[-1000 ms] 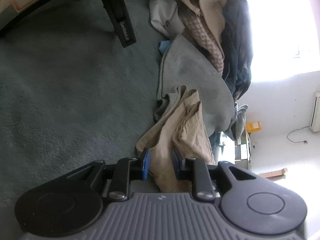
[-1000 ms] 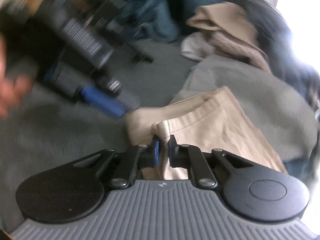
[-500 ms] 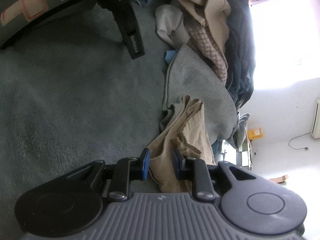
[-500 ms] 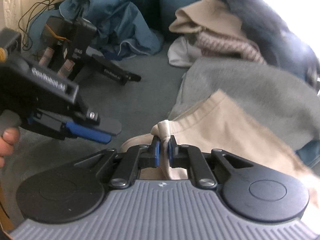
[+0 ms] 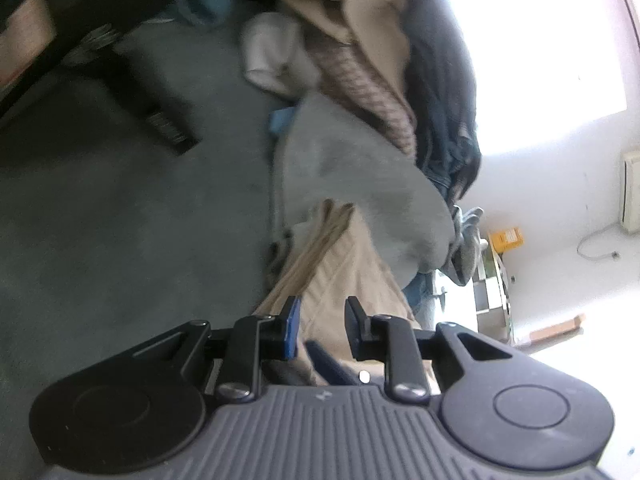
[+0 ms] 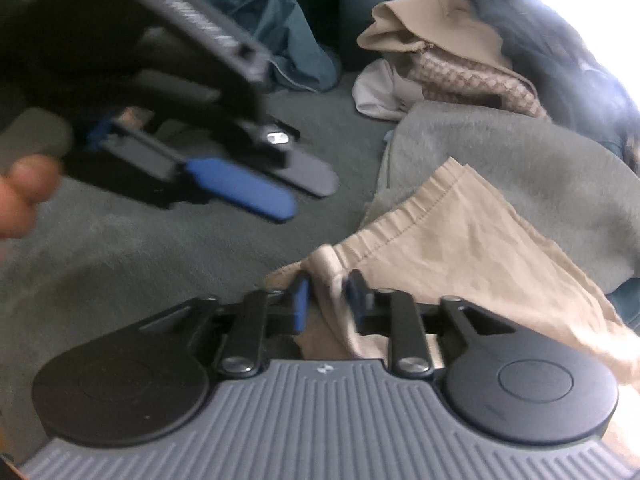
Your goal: Fold clothes
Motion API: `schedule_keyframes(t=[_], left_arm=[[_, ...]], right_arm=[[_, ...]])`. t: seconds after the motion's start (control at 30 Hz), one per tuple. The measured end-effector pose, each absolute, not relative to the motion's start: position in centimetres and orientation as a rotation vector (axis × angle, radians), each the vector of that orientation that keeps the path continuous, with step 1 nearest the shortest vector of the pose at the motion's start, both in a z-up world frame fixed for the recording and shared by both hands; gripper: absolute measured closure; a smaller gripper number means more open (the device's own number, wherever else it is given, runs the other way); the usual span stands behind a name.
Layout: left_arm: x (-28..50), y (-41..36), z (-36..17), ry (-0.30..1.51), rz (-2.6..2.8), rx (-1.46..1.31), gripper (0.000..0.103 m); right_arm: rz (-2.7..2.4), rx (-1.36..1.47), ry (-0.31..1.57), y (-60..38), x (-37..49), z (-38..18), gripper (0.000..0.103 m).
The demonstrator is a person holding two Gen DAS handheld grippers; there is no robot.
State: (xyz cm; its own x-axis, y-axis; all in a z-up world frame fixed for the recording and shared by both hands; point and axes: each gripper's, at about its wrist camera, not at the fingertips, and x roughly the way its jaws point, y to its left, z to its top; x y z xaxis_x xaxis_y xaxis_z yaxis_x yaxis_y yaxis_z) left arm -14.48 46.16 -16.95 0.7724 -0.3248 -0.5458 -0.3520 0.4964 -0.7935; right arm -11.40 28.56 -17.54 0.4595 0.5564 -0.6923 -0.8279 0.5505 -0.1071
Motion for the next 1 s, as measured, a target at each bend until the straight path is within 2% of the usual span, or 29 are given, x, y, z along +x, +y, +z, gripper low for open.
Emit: schedule_keyframes(t=[0.1,0.17,0.27,0.37,0.5,0.53,0.6,0.67,0.83,1.0], left_arm=[[-12.7,45.5,-15.9,0.720,-0.009,-1.036,0.079],[-11.5,44.6,-15.4,0.718,-0.033,-1.012,0.079],[-9.4,42.4,-15.0,0.733,-0.075,-0.971,0.079],[-7.4,39.8,-15.4,0.757,-0.085,-0.922,0.079],[-5.3,37.1,-17.0,0.828,-0.010,-0.798,0.080],[-5.0,36.9,-17.4,0.845,0.026,-0.769,0.082],[-5.0,37.1,-18.4,0.854,0.089,-0.778,0.095],[-5.3,37.6,-19.2,0.846,0.129,-0.829,0.100],[-5.7,37.6,-19.7,0.833,0.171,-0.853,0.100],[-5.4,37.3,-19.4,0.844,0.204,-0.823,0.100]], right_arm=[[0.919,-0.419,0.637,27.2,-12.0,-16.4,0.068],[0.934,-0.373,0.636,25.9,-12.4,-15.5,0.061],[0.907,-0.259,0.703,21.7,-12.3,-14.0,0.060],[0.799,-0.113,0.756,15.4,-11.1,-12.3,0.064],[0.564,-0.047,0.727,6.7,-6.9,-10.3,0.075],[0.516,-0.043,0.722,5.0,-5.4,-10.2,0.076],[0.453,-0.048,0.709,2.2,-2.5,-10.7,0.080],[0.401,-0.061,0.718,-0.1,0.0,-12.3,0.083],[0.295,-0.038,0.942,-6.8,3.0,-19.9,0.089],[0.359,0.080,0.846,-9.4,3.9,-16.3,0.088]])
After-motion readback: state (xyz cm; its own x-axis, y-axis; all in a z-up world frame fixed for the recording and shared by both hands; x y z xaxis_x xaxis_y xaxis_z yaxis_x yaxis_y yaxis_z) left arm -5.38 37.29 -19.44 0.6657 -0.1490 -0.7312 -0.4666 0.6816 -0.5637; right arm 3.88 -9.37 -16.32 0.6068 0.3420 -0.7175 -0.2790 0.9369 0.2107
